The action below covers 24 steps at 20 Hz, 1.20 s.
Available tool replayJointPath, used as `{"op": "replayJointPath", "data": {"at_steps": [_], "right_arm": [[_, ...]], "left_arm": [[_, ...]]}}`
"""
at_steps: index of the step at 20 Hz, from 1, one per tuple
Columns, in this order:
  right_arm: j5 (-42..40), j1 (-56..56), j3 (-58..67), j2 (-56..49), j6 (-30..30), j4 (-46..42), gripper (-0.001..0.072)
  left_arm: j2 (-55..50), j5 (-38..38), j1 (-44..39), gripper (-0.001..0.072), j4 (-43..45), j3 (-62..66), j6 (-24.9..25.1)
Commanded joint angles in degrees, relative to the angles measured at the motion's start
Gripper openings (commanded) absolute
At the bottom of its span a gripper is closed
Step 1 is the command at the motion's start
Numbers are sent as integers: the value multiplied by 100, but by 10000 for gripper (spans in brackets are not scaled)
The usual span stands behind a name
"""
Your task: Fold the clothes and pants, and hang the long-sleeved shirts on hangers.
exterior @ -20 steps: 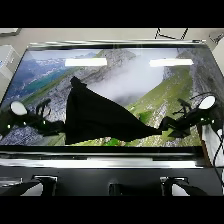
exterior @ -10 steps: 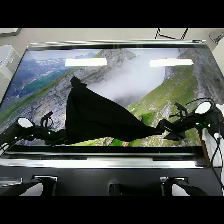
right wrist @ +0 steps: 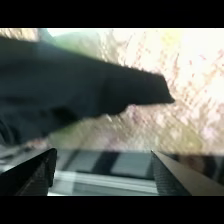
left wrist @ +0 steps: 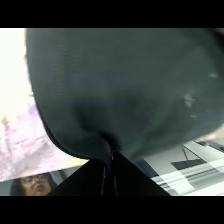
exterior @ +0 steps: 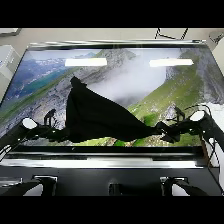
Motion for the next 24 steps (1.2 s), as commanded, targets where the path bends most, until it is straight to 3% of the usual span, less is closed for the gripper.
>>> {"op": "replayJointPath", "data": {"at_steps": [1, 8, 9, 10, 11, 16, 19, 21, 24], "right_arm": [[-745, 4, -162, -2, -105, 490, 686], [-988, 17, -162, -647, -87, 1132, 661], [-1001, 15, -162, -702, -87, 1237, 554], [-997, 15, -162, -715, -85, 1318, 241], [-929, 15, -144, -715, -81, 1370, 41], [-166, 2, 1099, -162, -509, 1355, 37], [-446, 2, 3134, 682, -507, 1344, 38], [-1102, 4, 4688, 1231, -459, 1102, 38], [-1585, 4, 6328, 1912, 310, 107, 38]], "left_arm": [[444, -87, -24, 19, -13, -2, 59], [1102, -157, -24, 19, -17, -2, 57], [1187, -168, -24, 19, -17, -2, 57], [1296, -166, -24, 19, -15, 0, 59], [1421, -162, -22, 19, -11, 15, 61], [2201, -190, -22, 18, 238, 1189, 61], [2461, -61, -22, 17, 308, 3528, 59], [2452, 481, -22, 17, 321, 5469, 57], [2457, 1263, -22, 17, 487, 7399, -70]]}}
